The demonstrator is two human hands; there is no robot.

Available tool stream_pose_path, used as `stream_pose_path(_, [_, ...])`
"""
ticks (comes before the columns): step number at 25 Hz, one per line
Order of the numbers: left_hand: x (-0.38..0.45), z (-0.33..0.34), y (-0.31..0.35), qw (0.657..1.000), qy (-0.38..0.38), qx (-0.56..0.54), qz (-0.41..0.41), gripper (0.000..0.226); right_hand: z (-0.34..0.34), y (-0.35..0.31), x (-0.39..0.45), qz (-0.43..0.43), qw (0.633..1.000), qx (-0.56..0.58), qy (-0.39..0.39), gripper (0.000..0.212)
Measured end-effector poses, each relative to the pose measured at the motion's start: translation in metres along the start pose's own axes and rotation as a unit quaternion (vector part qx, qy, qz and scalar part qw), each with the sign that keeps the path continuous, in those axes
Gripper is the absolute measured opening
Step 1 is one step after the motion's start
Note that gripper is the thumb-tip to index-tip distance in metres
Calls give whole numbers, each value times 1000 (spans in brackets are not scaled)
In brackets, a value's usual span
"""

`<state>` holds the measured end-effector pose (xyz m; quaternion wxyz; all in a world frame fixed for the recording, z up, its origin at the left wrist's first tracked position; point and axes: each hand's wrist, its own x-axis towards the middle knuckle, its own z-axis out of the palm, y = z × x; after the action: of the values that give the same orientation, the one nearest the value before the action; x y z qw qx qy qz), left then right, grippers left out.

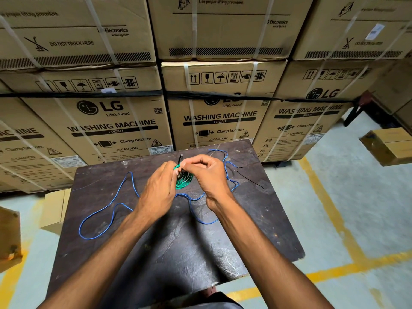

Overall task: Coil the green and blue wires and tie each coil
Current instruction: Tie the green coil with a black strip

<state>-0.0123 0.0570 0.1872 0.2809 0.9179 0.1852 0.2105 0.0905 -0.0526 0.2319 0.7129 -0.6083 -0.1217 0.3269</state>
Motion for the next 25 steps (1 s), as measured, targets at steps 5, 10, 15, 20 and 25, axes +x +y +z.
stream_pose_path(5, [-1,1,0,1000,-3,4,-7,29,-2,2,0,-1,1000,-2,-8,11])
stream_pose_path(10, [-3,1,0,1000,-9,-9,6,30,-6,2,1,-16,1000,10,-16,21])
stream_pose_path(15, [-4,2,0,999,-18,-32,7,30,-10,6,3,-55,997,-15,-43,26])
stream_pose_path(20, [-3,2,1,999,-20,-39,5,30,-12,8,6,-83,995,-26,-43,23])
stream_pose_path(25, [-2,-1,5,999,-15,-48,11,25,-12,8,7,-73,996,-7,-45,16])
